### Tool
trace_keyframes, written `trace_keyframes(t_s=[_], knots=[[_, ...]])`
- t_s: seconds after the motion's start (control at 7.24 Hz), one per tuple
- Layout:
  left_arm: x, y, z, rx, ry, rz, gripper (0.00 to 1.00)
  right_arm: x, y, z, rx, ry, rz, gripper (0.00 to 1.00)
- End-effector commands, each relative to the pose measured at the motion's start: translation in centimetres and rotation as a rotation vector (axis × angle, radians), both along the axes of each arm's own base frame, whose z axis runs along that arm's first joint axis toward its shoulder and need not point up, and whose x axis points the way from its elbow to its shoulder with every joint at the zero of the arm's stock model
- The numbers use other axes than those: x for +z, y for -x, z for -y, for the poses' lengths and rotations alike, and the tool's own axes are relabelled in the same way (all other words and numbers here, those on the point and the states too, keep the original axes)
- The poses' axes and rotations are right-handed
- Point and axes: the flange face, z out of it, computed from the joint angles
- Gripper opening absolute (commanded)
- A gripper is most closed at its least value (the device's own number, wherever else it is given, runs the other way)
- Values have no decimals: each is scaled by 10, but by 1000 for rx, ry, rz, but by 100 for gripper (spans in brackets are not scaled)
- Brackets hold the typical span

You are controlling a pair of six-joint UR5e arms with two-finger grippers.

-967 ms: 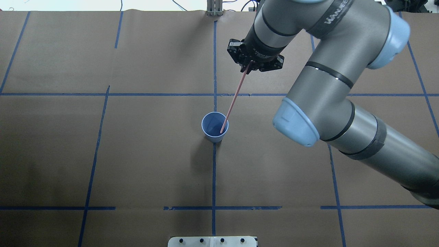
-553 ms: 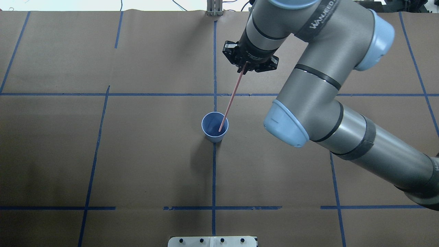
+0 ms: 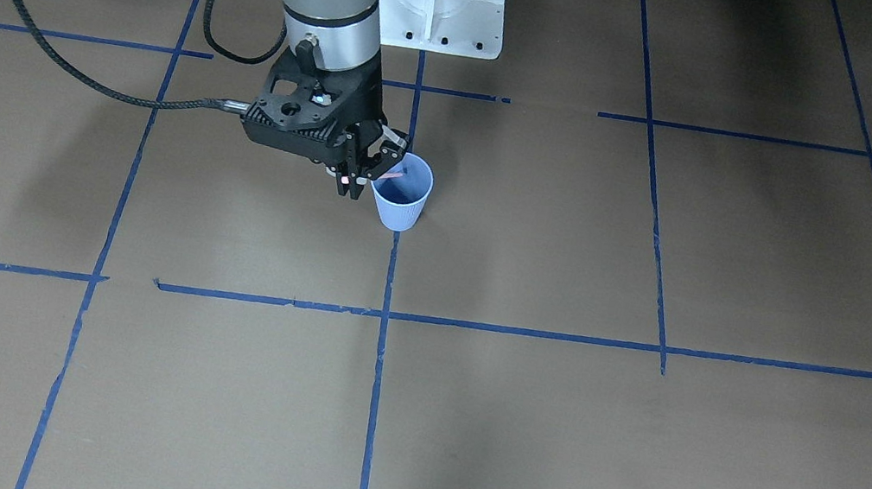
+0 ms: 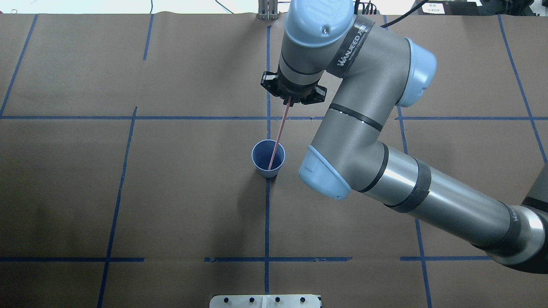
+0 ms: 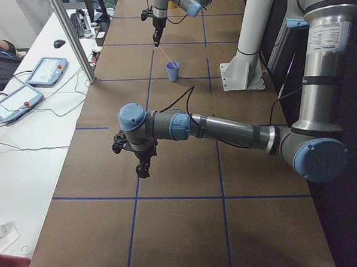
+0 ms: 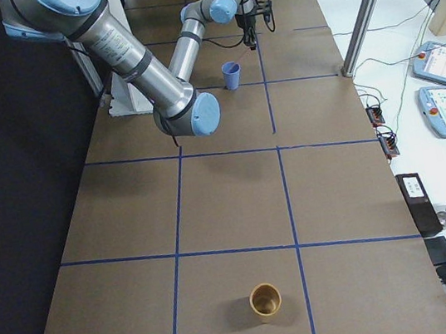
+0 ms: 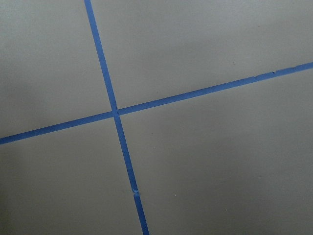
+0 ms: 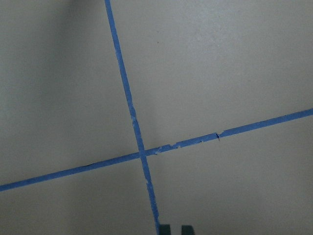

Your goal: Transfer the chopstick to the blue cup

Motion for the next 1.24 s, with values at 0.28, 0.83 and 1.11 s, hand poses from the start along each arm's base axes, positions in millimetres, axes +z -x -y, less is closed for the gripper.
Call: trace_keyframes(t_s=[0.28,0.83,1.11], knots=[[0,-1,2,2,-1,1,100,13,23,-6,-11,5,-37,0],[-1,-2,3,3,-2,1,100,18,34,2,-8,-20,-1,24],[-2,-2,3,3,-4,0,100,13,32,0,-11,-26,9,100]])
